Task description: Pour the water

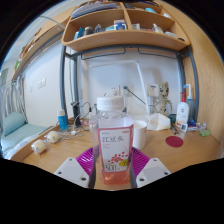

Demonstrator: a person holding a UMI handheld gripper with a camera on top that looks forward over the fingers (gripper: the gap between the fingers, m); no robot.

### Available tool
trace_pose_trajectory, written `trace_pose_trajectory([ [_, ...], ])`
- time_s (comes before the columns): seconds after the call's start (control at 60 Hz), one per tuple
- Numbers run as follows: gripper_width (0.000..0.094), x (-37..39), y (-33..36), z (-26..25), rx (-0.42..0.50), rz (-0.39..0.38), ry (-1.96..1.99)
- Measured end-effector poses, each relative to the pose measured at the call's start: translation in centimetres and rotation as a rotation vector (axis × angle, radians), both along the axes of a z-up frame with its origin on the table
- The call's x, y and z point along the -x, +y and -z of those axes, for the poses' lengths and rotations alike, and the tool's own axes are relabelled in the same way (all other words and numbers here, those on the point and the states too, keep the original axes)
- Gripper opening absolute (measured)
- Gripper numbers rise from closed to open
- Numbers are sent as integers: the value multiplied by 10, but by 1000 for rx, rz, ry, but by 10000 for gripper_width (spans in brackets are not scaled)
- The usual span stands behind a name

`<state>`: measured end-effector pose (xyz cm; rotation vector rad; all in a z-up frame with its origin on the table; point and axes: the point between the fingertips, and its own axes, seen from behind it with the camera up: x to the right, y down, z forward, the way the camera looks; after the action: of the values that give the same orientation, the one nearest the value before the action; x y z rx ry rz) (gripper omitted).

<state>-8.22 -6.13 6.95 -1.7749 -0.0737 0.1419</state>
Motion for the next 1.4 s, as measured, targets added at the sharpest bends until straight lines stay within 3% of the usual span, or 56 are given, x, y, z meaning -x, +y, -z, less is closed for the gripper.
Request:
trace_pose_trajectory([
  [0.233,466,0,5,0,47,13,-28],
  [0.467,467,33,45,-57,72,56,325],
  [0.7,465,43,97,-89,118,193,897],
  [0.967,464,27,134,-85,162,318,1328],
  [1.4,465,39,165,-76,277,370,1830],
])
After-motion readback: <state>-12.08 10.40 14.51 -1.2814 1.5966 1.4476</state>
